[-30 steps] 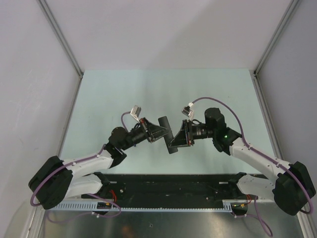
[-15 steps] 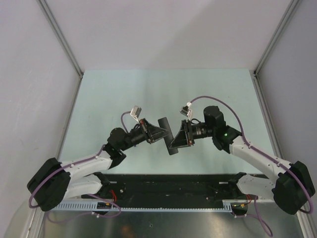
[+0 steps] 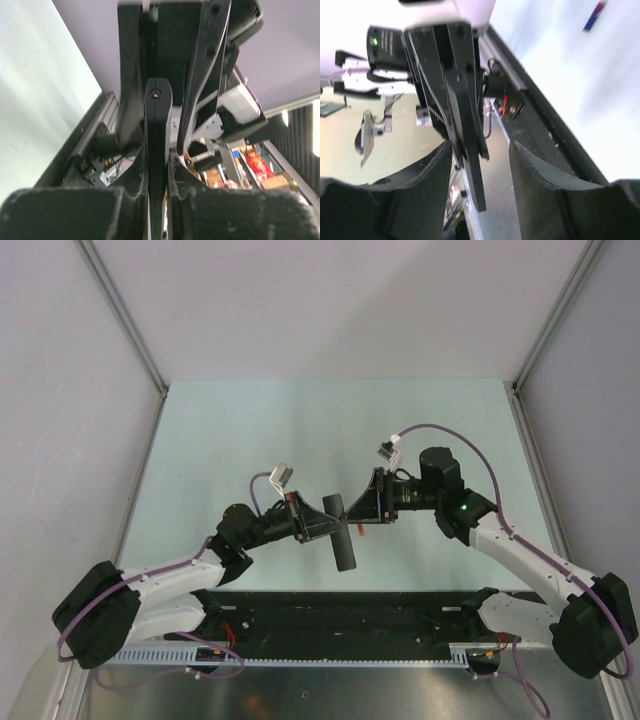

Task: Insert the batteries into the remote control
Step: Load the battery cover into the remote control, then place the remote control at the center of the board.

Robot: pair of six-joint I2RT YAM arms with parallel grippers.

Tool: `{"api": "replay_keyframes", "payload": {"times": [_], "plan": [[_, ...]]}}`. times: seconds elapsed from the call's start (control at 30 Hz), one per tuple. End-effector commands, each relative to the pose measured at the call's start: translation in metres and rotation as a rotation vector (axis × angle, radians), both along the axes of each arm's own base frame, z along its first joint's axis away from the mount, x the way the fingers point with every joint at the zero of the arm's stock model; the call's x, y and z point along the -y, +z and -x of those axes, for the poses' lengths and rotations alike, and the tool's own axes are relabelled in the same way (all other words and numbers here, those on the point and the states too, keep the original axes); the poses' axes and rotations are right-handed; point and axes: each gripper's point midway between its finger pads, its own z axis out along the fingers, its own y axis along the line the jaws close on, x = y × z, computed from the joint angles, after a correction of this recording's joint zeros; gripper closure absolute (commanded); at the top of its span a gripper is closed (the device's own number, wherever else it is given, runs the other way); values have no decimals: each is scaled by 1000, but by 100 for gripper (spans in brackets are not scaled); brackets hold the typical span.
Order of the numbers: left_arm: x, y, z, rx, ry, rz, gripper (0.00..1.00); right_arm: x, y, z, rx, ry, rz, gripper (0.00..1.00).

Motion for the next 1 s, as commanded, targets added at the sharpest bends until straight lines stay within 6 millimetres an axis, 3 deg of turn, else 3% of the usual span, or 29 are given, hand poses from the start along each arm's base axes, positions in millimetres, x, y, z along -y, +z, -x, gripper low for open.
{"api": "replay_keyframes", "payload": {"times": [0.0, 0.13, 0.27, 0.3, 0.33, 0.37, 0.4, 0.43, 0.47, 0.5, 0.53, 0.57, 0.6, 0.63, 0.7, 0.73, 0.77, 0.8, 0.83, 0.9, 0.97], "plan": [[-4, 4, 11, 44, -90, 4, 100, 10, 25, -31, 126, -167, 3, 44], [-10, 12, -20, 55, 3, 7, 100, 22, 25, -27, 158, -190, 31, 42], [-14, -3, -69, 96, 154, -135, 100, 50, 2, -40, 191, -362, 195, 41], [-16, -35, -78, 14, 181, -284, 100, 56, -2, -42, 197, -389, 225, 42], [-13, -23, -96, 48, 228, -345, 100, 66, -15, -46, 197, -433, 294, 42], [-15, -32, -107, 121, 272, -462, 100, 72, -20, -48, 195, -461, 330, 43], [-35, -66, -123, 45, 380, -671, 100, 78, -25, -49, 196, -486, 364, 43], [-34, -55, -142, 70, 442, -745, 100, 89, -36, -52, 194, -525, 433, 44], [-36, -62, -147, 106, 454, -842, 100, 93, -40, -53, 197, -542, 461, 44], [-63, -82, -157, 56, 562, -1019, 100, 99, -43, -54, 201, -567, 486, 45], [-64, -65, -170, 69, 611, -1055, 100, 109, -50, -56, 200, -607, 543, 45], [-66, -88, -177, 54, 602, -1169, 100, 112, -51, -58, 207, -625, 561, 46], [-78, -99, -175, 27, 611, -1270, 100, 116, -52, -58, 211, -641, 577, 46], [-85, -91, -190, 43, 683, -1322, 100, 122, -55, -60, 216, -666, 604, 46], [-99, -117, -192, 4, 684, -1497, 100, 127, -57, -62, 227, -696, 633, 46], [-104, -107, -204, 11, 753, -1525, 100, 128, -58, -63, 229, -700, 641, 47], [-106, -109, -206, 9, 758, -1554, 100, 128, -59, -63, 231, -697, 647, 47], [-109, -125, -207, -11, 744, -1624, 100, 129, -59, -63, 234, -697, 652, 47], [-106, -116, -217, -4, 776, -1620, 100, 129, -60, -63, 235, -697, 654, 47], [-106, -131, -222, -19, 757, -1682, 100, 129, -59, -63, 238, -697, 653, 47], [-96, -130, -233, -27, 753, -1666, 100, 129, -60, -62, 237, -693, 655, 47]]}}
